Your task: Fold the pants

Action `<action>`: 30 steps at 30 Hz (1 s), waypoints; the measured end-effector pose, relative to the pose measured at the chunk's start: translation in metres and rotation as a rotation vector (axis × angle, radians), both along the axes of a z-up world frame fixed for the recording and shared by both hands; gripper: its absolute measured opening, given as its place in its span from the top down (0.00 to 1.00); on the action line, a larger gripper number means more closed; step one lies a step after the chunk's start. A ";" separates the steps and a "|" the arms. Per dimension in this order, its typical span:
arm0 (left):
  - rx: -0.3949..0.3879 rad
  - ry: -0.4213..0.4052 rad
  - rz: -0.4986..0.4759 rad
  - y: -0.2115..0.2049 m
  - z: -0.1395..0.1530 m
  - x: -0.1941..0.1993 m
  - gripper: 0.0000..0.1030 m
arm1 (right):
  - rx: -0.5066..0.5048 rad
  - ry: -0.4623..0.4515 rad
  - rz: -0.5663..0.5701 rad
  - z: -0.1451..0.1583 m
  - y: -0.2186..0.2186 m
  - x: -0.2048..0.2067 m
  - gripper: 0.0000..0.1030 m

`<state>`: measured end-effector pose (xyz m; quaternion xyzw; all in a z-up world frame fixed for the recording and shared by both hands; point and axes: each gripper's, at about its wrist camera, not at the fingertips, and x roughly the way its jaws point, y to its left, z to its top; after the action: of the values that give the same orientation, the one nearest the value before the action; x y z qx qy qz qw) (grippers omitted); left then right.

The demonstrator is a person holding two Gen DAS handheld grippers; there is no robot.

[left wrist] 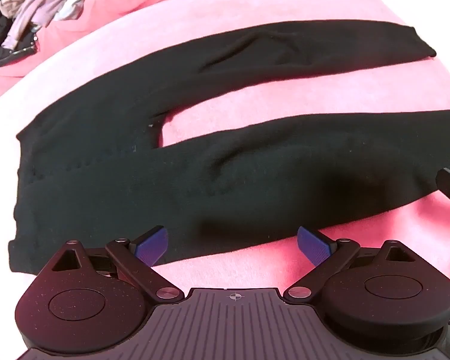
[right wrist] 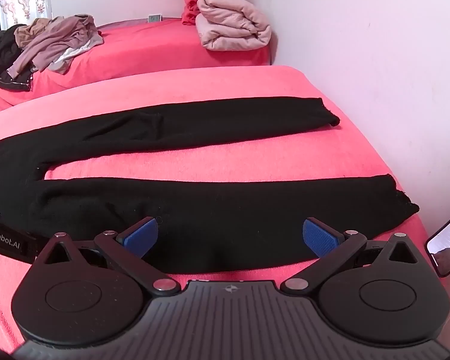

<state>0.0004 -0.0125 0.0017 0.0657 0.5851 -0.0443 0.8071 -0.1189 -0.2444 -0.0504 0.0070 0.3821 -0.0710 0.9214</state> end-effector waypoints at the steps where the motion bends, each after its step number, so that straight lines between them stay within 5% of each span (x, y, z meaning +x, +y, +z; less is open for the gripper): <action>1: 0.002 -0.002 -0.003 0.000 0.001 0.001 0.00 | 0.001 0.001 0.000 0.000 0.000 0.000 0.00; 30: -0.007 0.004 0.024 0.004 0.002 0.008 0.00 | 0.020 0.044 0.047 -0.010 0.007 0.015 0.00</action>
<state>0.0083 -0.0089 0.0038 0.0560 0.5875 -0.0369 0.8065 -0.1042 -0.2376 -0.0599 0.0059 0.4029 -0.0457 0.9141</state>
